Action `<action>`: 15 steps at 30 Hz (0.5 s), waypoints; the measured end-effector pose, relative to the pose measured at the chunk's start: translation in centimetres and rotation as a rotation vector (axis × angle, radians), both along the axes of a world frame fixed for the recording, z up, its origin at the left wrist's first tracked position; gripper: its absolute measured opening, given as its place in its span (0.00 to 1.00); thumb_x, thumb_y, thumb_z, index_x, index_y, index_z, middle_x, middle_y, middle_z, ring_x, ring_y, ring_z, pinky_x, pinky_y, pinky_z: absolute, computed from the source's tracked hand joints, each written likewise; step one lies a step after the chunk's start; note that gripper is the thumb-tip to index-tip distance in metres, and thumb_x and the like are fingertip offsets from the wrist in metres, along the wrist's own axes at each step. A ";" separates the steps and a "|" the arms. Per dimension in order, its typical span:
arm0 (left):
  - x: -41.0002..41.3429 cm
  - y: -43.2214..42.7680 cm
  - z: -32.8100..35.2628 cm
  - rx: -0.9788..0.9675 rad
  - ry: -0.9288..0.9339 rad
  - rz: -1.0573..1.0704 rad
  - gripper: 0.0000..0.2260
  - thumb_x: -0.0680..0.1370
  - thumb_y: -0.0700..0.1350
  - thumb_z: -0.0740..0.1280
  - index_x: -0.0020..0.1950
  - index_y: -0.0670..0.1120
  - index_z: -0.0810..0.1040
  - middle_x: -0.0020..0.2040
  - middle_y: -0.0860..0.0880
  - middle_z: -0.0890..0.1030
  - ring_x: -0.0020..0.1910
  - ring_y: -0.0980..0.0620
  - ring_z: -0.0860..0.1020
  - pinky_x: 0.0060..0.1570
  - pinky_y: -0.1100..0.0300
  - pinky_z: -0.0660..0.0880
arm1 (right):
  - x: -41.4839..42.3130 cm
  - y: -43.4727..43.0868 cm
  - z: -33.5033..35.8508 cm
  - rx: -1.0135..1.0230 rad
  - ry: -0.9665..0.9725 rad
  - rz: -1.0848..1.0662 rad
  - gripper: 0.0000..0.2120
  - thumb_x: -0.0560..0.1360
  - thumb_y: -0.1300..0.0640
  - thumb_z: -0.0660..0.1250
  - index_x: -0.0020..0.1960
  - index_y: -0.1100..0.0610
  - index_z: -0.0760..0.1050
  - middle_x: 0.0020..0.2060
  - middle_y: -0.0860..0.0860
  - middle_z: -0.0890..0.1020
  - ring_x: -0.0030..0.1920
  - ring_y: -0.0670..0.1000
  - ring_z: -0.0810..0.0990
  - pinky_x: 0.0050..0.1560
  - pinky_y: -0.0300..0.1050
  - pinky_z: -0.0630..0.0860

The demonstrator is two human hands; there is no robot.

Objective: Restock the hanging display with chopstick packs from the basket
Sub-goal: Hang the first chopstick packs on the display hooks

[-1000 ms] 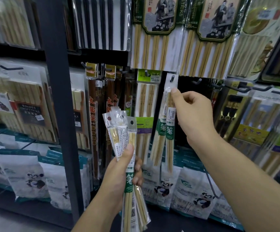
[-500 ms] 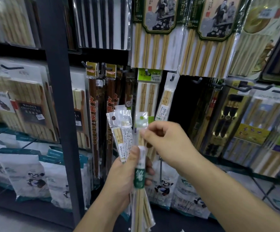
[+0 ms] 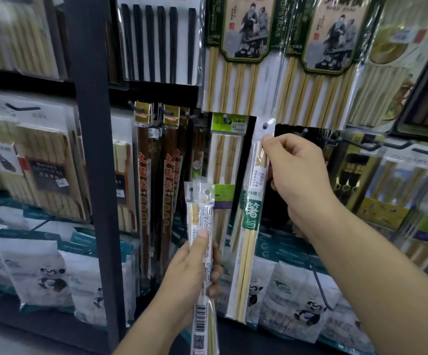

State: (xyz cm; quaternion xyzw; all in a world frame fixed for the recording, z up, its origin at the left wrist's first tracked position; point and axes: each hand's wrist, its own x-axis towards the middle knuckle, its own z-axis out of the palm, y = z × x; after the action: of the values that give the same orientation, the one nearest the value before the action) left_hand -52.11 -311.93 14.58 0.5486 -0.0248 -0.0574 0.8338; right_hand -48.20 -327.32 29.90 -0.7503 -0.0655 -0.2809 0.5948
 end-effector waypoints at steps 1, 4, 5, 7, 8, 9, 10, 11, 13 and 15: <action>0.0 0.1 0.0 0.003 -0.002 0.009 0.25 0.77 0.64 0.65 0.50 0.40 0.76 0.36 0.46 0.79 0.29 0.52 0.72 0.25 0.59 0.68 | 0.1 0.0 0.0 0.002 0.003 0.003 0.17 0.82 0.51 0.66 0.47 0.66 0.77 0.31 0.54 0.73 0.30 0.49 0.70 0.27 0.37 0.69; 0.1 0.3 -0.1 0.012 -0.015 0.034 0.24 0.76 0.63 0.67 0.51 0.41 0.76 0.34 0.48 0.78 0.28 0.53 0.73 0.26 0.60 0.71 | 0.3 0.0 0.2 0.011 0.004 0.012 0.18 0.82 0.51 0.66 0.47 0.67 0.76 0.31 0.55 0.73 0.30 0.50 0.69 0.26 0.37 0.69; 0.1 0.3 -0.2 0.010 -0.023 0.043 0.24 0.75 0.63 0.68 0.50 0.42 0.76 0.33 0.48 0.78 0.28 0.53 0.74 0.27 0.61 0.72 | 0.4 0.0 0.2 0.014 0.005 0.013 0.18 0.82 0.51 0.67 0.47 0.67 0.76 0.30 0.55 0.72 0.29 0.49 0.69 0.26 0.37 0.68; 0.1 0.5 -0.3 0.003 -0.040 0.059 0.23 0.74 0.62 0.70 0.50 0.42 0.77 0.33 0.47 0.79 0.28 0.52 0.74 0.27 0.60 0.73 | 0.6 0.0 0.1 0.017 0.013 0.007 0.18 0.82 0.51 0.67 0.46 0.67 0.76 0.29 0.52 0.72 0.28 0.48 0.69 0.26 0.37 0.68; 0.1 0.6 -0.4 -0.001 -0.046 0.065 0.23 0.75 0.62 0.70 0.50 0.41 0.76 0.33 0.47 0.79 0.28 0.52 0.74 0.26 0.60 0.72 | 0.7 -0.1 0.0 0.016 0.015 0.005 0.18 0.82 0.52 0.67 0.45 0.67 0.76 0.29 0.52 0.72 0.29 0.48 0.69 0.26 0.37 0.68; 0.1 0.6 -0.3 -0.009 -0.052 0.069 0.23 0.74 0.62 0.71 0.49 0.41 0.76 0.33 0.46 0.79 0.28 0.51 0.74 0.26 0.59 0.72 | 0.9 -0.1 -0.1 0.014 0.018 0.001 0.18 0.82 0.52 0.67 0.45 0.68 0.75 0.29 0.52 0.72 0.29 0.48 0.69 0.26 0.37 0.68; 0.1 0.7 -0.3 -0.020 -0.056 0.070 0.24 0.73 0.62 0.71 0.48 0.41 0.76 0.33 0.45 0.79 0.27 0.51 0.74 0.26 0.59 0.72 | 1.0 -0.1 -0.2 0.009 0.020 -0.007 0.18 0.82 0.52 0.67 0.45 0.67 0.75 0.29 0.51 0.72 0.30 0.48 0.69 0.27 0.37 0.69; 0.2 0.8 -0.2 -0.029 -0.061 0.069 0.24 0.73 0.62 0.71 0.47 0.40 0.75 0.32 0.45 0.77 0.27 0.50 0.73 0.26 0.59 0.72 | 1.1 -0.2 -0.3 0.001 0.022 -0.019 0.18 0.81 0.52 0.67 0.44 0.67 0.75 0.28 0.50 0.72 0.29 0.47 0.69 0.27 0.36 0.68; 0.2 0.9 -0.1 -0.029 -0.079 0.050 0.24 0.73 0.63 0.71 0.45 0.40 0.75 0.31 0.44 0.75 0.26 0.50 0.71 0.25 0.59 0.71 | 1.2 -0.3 -0.5 -0.042 0.021 -0.054 0.18 0.81 0.51 0.67 0.40 0.64 0.74 0.25 0.46 0.71 0.26 0.45 0.68 0.28 0.36 0.69; 0.1 1.0 0.0 -0.039 -0.095 0.011 0.23 0.76 0.61 0.71 0.42 0.40 0.74 0.30 0.44 0.72 0.25 0.51 0.68 0.24 0.60 0.68 | 1.2 -0.4 -0.9 -0.135 0.021 -0.100 0.20 0.81 0.48 0.66 0.39 0.62 0.74 0.27 0.52 0.74 0.28 0.50 0.72 0.33 0.45 0.74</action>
State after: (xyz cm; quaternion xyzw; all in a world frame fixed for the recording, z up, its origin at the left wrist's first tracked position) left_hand -52.01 -310.98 14.55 0.5344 -0.0625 -0.0263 0.8425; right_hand -46.99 -327.70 29.04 -0.7941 -0.0405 -0.2975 0.5285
